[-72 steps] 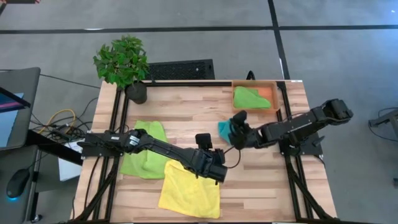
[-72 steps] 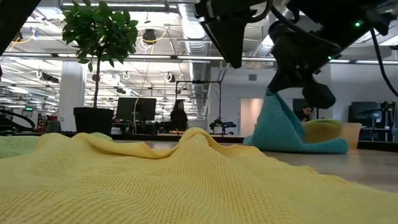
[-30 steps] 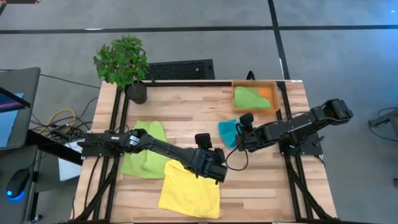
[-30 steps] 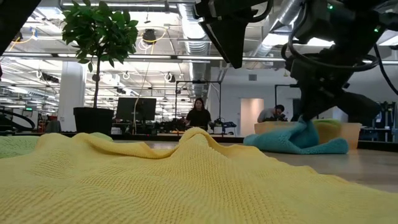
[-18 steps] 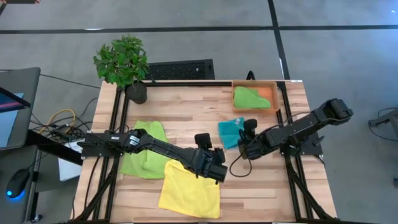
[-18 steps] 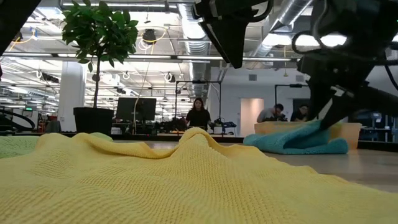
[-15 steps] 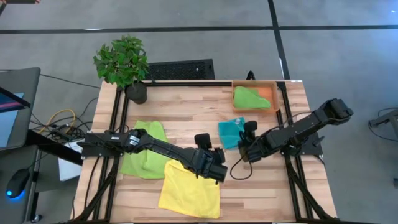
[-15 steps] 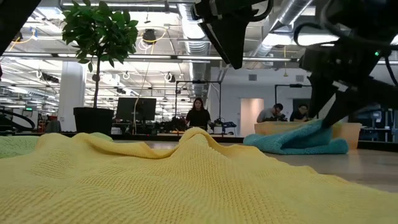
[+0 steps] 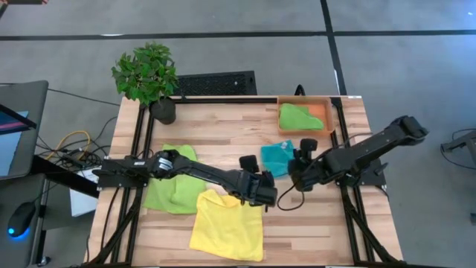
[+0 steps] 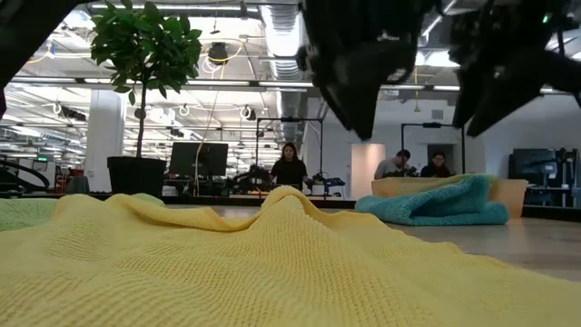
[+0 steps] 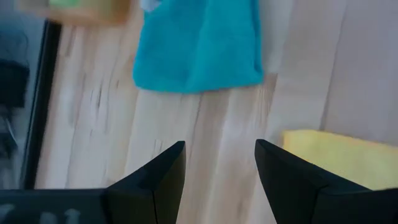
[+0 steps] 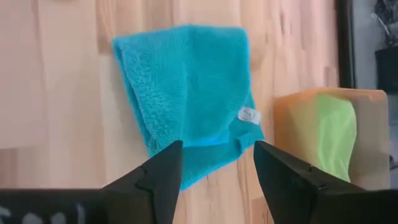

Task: Fold microfiber towels
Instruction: Put the blue microfiber towel into the orange bin

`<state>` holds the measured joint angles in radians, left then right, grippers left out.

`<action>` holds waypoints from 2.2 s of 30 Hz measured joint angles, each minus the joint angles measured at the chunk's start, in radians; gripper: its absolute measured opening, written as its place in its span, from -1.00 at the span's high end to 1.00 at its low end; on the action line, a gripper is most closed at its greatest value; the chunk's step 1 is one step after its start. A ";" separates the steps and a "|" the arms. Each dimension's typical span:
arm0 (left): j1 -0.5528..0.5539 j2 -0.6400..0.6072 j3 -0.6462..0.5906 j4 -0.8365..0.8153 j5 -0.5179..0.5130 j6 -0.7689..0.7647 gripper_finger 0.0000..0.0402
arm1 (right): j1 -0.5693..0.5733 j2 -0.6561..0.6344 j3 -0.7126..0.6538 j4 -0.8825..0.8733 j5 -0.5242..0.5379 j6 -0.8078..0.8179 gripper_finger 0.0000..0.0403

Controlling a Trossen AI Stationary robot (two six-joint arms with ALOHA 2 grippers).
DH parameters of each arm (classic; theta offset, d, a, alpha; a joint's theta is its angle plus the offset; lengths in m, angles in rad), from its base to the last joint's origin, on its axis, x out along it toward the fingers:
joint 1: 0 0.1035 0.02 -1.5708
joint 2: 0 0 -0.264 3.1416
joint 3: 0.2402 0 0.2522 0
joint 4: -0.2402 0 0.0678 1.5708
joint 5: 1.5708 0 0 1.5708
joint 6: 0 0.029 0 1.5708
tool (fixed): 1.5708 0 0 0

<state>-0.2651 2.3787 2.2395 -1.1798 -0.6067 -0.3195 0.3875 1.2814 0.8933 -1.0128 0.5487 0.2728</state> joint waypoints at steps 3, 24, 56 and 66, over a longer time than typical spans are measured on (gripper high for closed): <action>0.004 -0.005 -0.079 0.161 -0.003 0.129 0.07 | 0.034 -0.065 0.014 -0.040 -0.002 0.048 -0.10; 0.098 -0.002 -0.374 0.716 0.126 0.443 0.07 | 0.307 -0.200 0.016 0.042 -0.026 0.147 -0.10; 0.184 -0.007 -0.459 0.782 0.185 0.386 0.16 | 0.306 -0.197 0.016 0.050 -0.024 0.147 -0.10; 0.197 -0.005 -0.459 0.748 0.181 0.414 0.81 | 0.306 -0.197 0.016 0.051 -0.024 0.149 -0.10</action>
<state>-0.0681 2.3737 1.7802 -0.4315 -0.4254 0.0943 0.6933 1.0843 0.9092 -0.9621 0.5243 0.4216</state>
